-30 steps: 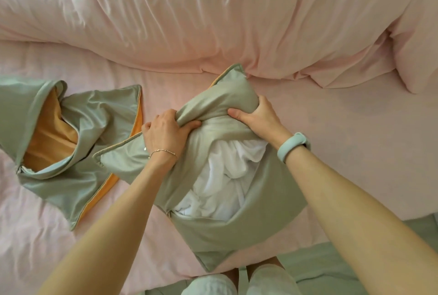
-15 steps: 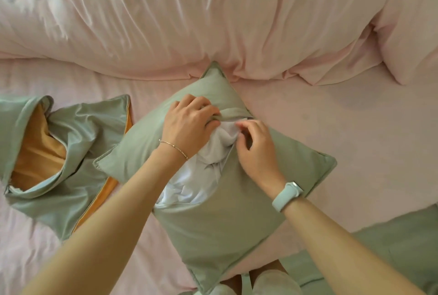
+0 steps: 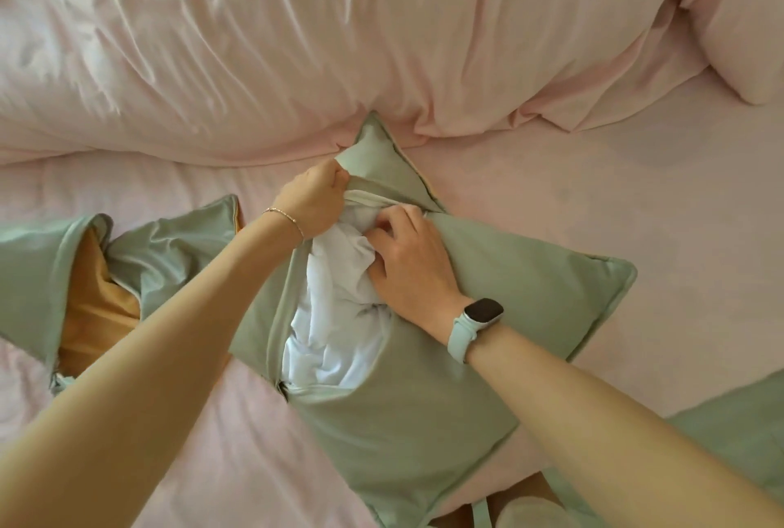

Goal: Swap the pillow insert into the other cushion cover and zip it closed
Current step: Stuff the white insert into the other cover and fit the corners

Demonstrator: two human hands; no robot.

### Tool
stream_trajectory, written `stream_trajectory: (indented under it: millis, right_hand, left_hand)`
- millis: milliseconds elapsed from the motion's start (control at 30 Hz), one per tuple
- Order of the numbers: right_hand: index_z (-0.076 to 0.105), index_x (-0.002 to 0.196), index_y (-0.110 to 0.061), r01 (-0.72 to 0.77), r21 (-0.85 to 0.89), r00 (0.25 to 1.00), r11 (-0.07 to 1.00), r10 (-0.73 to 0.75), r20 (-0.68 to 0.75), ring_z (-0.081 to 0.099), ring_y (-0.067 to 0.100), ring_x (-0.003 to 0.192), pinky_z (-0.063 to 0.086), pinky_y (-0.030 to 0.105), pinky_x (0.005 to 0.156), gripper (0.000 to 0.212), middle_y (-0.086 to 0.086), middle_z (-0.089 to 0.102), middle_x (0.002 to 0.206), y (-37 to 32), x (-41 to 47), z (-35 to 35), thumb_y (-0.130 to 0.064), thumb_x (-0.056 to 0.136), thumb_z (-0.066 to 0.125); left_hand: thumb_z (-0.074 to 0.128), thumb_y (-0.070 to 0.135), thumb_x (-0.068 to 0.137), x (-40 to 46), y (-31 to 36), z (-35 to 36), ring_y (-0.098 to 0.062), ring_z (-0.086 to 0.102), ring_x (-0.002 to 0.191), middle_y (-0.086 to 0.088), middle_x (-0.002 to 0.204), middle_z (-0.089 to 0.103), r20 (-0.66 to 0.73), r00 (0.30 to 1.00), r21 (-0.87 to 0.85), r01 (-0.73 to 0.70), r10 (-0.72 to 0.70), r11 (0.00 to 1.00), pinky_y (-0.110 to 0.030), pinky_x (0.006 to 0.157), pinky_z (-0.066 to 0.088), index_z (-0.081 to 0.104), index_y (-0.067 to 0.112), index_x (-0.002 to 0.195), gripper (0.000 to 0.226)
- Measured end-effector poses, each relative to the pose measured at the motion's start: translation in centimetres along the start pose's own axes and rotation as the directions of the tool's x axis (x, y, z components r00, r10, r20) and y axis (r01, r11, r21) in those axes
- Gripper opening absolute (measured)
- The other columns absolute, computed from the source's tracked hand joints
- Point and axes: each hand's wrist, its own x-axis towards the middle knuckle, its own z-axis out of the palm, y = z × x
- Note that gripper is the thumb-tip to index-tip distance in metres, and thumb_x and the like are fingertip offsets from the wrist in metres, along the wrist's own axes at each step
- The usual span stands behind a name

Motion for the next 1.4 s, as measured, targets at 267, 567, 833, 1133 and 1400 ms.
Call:
stream_trajectory:
  millis: [267, 567, 833, 1133, 1400]
  right_hand:
    - [0.062, 0.087, -0.003, -0.059, 0.167, 0.998, 0.984, 0.056, 0.023, 0.055, 0.031, 0.092, 0.046, 0.04, 0.077, 0.029, 0.014, 0.063, 0.1, 0.2, -1.1, -0.1, -0.015, 0.075, 0.039]
    - [0.05, 0.116, -0.007, -0.259, 0.39, 0.963, 0.884, 0.203, 0.179, 0.056, 0.02, 0.079, 0.025, 0.024, 0.072, 0.054, -0.004, 0.062, 0.073, -1.0, 0.7, -1.0, -0.042, 0.088, 0.021]
    - [0.04, 0.119, -0.012, -0.539, 0.294, 0.842, 0.79, 0.507, 0.182, 0.058, 0.034, 0.096, 0.037, 0.037, 0.074, 0.044, 0.012, 0.066, 0.104, -2.3, 2.1, -0.3, -0.044, 0.092, 0.05]
    - [0.055, 0.103, -0.012, -0.629, 0.251, 0.777, 0.735, 0.589, 0.221, 0.058, 0.031, 0.092, 0.031, 0.031, 0.07, 0.025, 0.008, 0.066, 0.094, -3.0, 2.4, -0.7, -0.035, 0.093, 0.048]
    - [0.049, 0.069, -0.007, -0.182, 0.205, 0.982, 0.962, 0.187, -0.008, 0.037, 0.021, 0.077, 0.032, 0.026, 0.068, 0.025, 0.01, 0.043, 0.083, -2.3, -0.9, -1.0, -0.024, 0.086, 0.042]
  left_hand:
    - [0.072, 0.033, 0.076, -0.5, -0.6, -1.6, -0.024, 0.046, 0.063, -0.001, 0.062, 0.048, 0.181, 0.931, 0.115, -0.34, 0.317, 0.933, -0.034, 0.064, 0.039, 0.05, 0.026, 0.108, 0.039]
    - [0.049, 0.032, 0.093, 0.6, -1.0, 0.3, -0.034, 0.06, 0.08, -0.01, 0.093, 0.064, -0.207, 0.84, 0.302, -0.433, 0.502, 0.849, -0.033, 0.059, 0.037, 0.064, 0.008, 0.095, 0.028]
    - [0.05, 0.029, 0.094, 1.4, -0.6, 0.2, -0.036, 0.055, 0.094, -0.01, 0.094, 0.065, -0.165, 0.964, 0.039, -0.204, 0.208, 0.978, -0.037, 0.077, 0.041, 0.06, 0.01, 0.098, 0.022]
    - [0.052, 0.028, 0.093, 0.3, -0.5, 0.2, -0.027, 0.055, 0.087, 0.003, 0.08, 0.056, -0.199, 0.962, -0.028, -0.198, 0.189, 0.98, -0.031, 0.071, 0.037, 0.062, 0.011, 0.096, 0.02]
    - [0.051, 0.033, 0.092, -0.3, -0.6, -0.3, -0.03, 0.055, 0.089, -0.004, 0.084, 0.062, -0.258, 0.964, 0.001, -0.069, 0.067, 0.998, -0.031, 0.067, 0.035, 0.064, 0.015, 0.093, 0.023]
